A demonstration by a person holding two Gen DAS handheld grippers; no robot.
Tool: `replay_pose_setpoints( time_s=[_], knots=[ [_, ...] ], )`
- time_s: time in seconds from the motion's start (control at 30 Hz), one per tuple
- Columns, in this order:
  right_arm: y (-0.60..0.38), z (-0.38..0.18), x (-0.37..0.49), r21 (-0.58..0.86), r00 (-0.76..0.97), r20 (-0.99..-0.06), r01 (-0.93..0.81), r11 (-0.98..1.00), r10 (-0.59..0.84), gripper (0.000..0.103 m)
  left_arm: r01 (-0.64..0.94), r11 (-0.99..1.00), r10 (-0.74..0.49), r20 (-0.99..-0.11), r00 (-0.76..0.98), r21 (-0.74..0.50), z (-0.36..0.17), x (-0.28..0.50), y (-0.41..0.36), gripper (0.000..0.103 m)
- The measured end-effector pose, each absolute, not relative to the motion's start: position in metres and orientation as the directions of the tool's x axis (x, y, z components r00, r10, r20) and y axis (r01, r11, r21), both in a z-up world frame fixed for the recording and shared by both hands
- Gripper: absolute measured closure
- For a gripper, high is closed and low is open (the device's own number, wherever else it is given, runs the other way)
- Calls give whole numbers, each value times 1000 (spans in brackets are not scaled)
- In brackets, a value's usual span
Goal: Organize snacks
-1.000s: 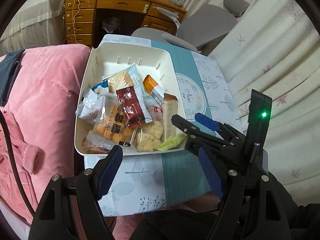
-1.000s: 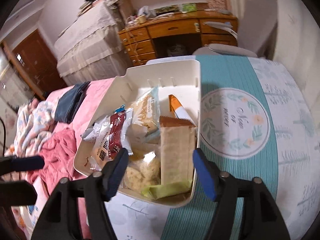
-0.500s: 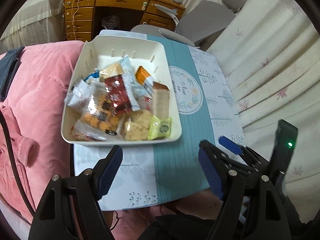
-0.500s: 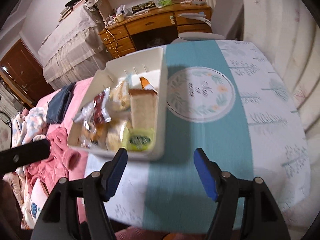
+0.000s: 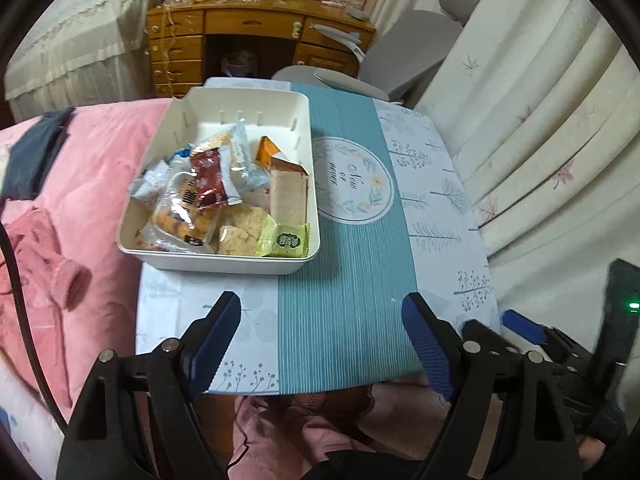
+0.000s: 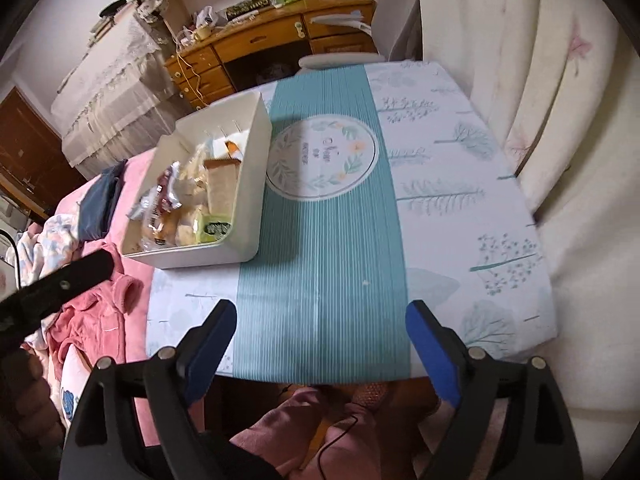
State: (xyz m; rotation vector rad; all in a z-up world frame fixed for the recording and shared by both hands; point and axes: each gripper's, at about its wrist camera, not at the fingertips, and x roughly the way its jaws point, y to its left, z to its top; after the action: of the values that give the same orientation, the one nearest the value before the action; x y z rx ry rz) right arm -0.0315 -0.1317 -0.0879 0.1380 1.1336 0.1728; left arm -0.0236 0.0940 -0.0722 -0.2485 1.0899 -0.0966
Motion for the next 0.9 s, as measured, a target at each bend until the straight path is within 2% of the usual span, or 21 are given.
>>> replay_pose_setpoints(
  time_s=[0.07, 0.23, 0.53, 0.6, 0.9],
  knots=[
    [-135, -72, -38, 211, 419, -878, -95, 973, 231, 16, -63, 969, -180, -862, 474, -238, -63, -29, 90, 11],
    [-138, -42, -53, 203, 411, -876, -161, 966, 252, 15, -74, 976, -137, -846, 516, -203, -39, -48, 70, 1],
    [-146, -21, -77, 183, 458, -854, -183, 966, 248, 15, -114, 985, -47, -845, 532, -127, -25, -68, 42, 1],
    [-149, -21, -79, 184, 463, -850, -184, 966, 250, 12, -132, 987, -9, -841, 541, -95, -23, -70, 39, 1],
    [-161, -17, -76, 188, 500, -828, -178, 966, 254, 11, -176, 982, 41, -828, 559, -70, -19, -71, 30, 1]
  ],
)
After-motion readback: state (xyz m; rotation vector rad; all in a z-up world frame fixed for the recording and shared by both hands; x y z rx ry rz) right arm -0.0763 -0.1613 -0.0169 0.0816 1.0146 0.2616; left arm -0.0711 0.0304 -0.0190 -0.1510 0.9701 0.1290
